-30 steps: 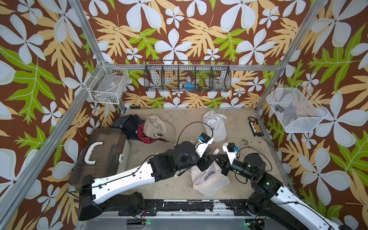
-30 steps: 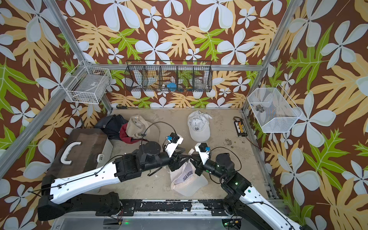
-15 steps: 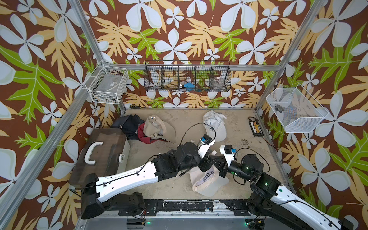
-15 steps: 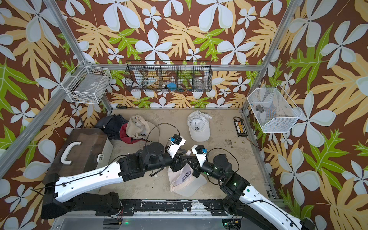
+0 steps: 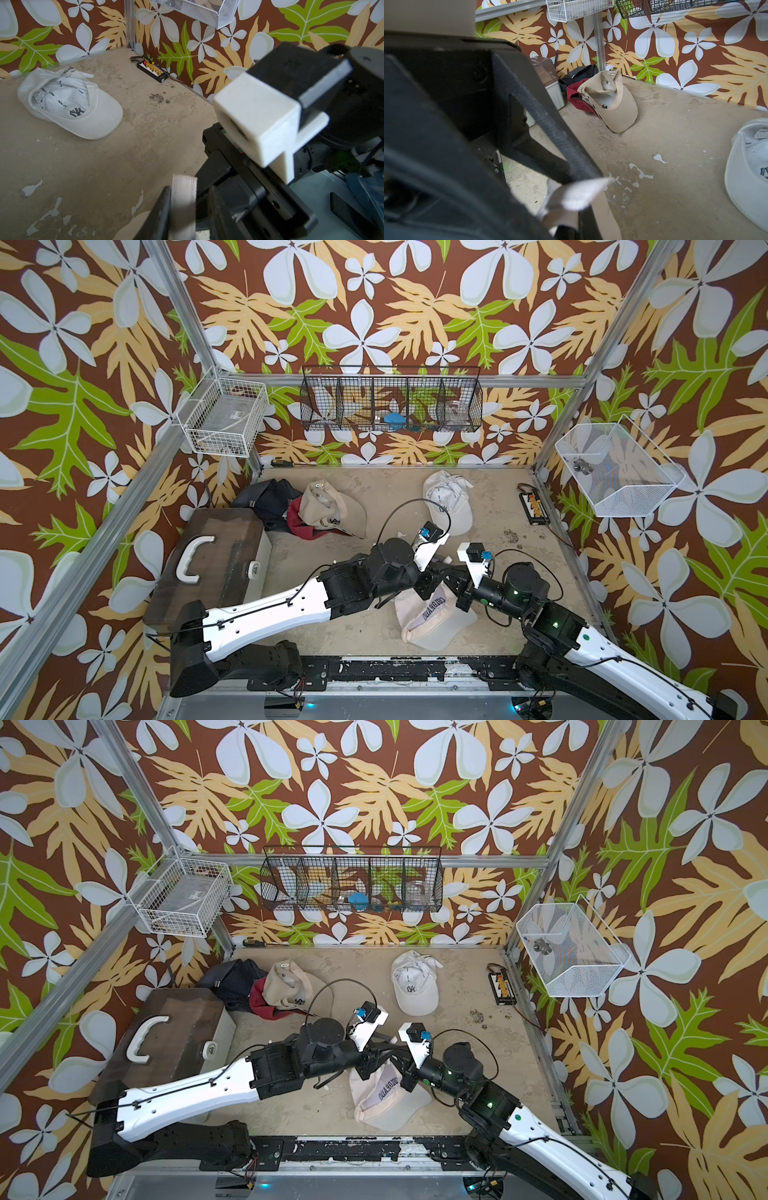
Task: Open the adjustable buckle of the baseball cap
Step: Open the adjustable buckle on the baseball cap.
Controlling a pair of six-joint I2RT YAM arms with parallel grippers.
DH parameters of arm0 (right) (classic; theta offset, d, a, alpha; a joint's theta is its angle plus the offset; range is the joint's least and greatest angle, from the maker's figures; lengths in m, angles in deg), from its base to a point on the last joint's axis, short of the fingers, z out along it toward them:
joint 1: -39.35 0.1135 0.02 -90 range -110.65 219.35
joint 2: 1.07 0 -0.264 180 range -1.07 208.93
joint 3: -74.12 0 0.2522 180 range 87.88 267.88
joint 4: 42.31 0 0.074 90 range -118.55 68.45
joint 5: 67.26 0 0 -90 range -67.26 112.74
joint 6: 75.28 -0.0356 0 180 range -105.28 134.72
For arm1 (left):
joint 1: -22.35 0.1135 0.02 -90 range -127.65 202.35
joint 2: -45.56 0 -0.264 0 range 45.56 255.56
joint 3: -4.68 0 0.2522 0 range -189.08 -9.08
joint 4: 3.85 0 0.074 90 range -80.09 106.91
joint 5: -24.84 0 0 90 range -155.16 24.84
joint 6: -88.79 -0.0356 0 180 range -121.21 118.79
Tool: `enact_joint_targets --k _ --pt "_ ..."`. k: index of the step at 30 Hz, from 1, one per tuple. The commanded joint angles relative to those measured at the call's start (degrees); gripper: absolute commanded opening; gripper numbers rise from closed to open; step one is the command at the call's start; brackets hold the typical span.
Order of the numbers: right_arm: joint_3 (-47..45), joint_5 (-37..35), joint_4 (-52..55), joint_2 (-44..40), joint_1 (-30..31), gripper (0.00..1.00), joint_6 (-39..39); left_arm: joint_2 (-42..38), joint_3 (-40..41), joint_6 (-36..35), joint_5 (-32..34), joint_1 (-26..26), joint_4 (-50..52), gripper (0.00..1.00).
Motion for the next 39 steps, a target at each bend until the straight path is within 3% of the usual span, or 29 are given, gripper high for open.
enact_joint_targets --k 1,9,24,39 --pt "0.39 -0.75 -1.33 -0.08 0.08 0.0 0.27 -0.16 0.04 -0.37 -0.13 -0.03 -1.52 0.25" --pt "0.49 -1.12 -1.15 -0.39 0.14 0.0 0.42 -0.73 0.43 -0.4 -0.06 -0.03 -1.59 0.13" --pt "1.28 -3.63 -0.71 -1.21 0.09 0.0 -0.22 -3.56 3.05 0.87 -0.16 -0.14 -1.8 0.0" --pt "3.31 -4.54 -0.62 -0.19 0.13 0.0 -0.81 -6.96 6.81 2.58 0.04 -0.29 -2.99 0.0"
